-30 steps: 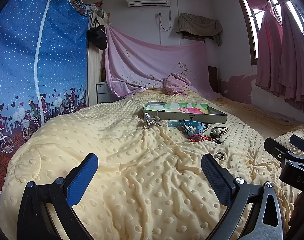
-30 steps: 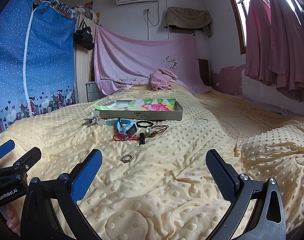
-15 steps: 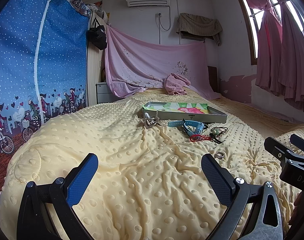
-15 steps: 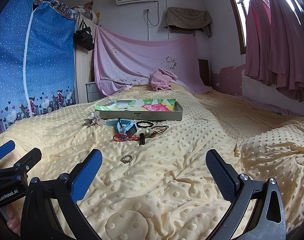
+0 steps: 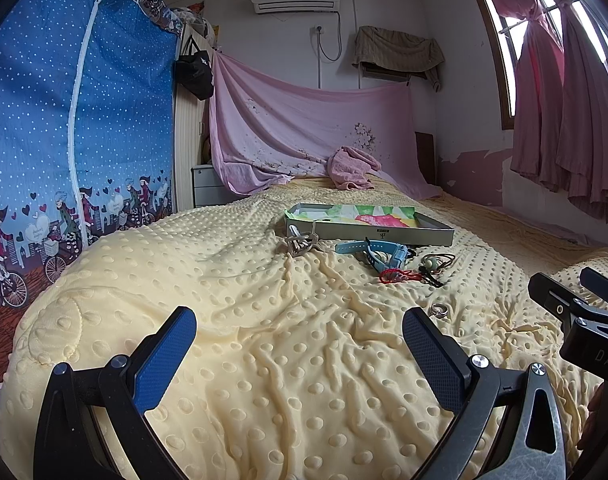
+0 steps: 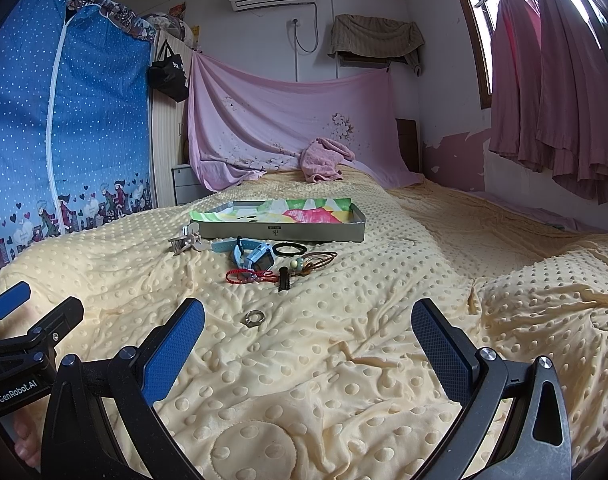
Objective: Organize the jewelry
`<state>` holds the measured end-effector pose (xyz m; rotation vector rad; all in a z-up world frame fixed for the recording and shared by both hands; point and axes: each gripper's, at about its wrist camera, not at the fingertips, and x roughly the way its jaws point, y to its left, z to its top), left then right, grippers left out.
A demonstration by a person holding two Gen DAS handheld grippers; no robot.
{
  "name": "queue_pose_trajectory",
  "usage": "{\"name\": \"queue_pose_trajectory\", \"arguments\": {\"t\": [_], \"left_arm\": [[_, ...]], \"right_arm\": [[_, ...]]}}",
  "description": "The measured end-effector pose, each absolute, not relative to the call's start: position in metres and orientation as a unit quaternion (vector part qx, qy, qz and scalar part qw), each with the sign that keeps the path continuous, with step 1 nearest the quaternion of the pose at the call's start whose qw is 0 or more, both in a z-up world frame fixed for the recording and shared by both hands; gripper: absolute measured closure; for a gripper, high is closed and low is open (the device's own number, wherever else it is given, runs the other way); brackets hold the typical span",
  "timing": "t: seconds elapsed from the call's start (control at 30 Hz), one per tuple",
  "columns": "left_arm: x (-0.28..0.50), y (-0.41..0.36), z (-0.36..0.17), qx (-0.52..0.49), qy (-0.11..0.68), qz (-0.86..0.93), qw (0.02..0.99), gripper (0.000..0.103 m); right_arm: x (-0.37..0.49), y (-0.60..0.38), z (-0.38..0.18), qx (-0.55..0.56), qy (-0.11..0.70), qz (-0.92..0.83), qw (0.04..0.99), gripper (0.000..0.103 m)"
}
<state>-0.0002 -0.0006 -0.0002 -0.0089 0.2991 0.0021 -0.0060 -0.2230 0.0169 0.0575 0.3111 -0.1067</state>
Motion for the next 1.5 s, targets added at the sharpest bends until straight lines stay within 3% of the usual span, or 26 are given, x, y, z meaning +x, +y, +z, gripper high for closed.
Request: {"name": "queue_pose_trajectory", "arguments": {"t": [1.5], "left_arm": [[0.02, -0.005, 0.004, -0.004, 0.168, -0.013, 0.986, 0.0]], "right_arm": [[0.017, -0.233, 0.016, 0.044, 0.19, -0.049, 0.98, 0.001]]}}
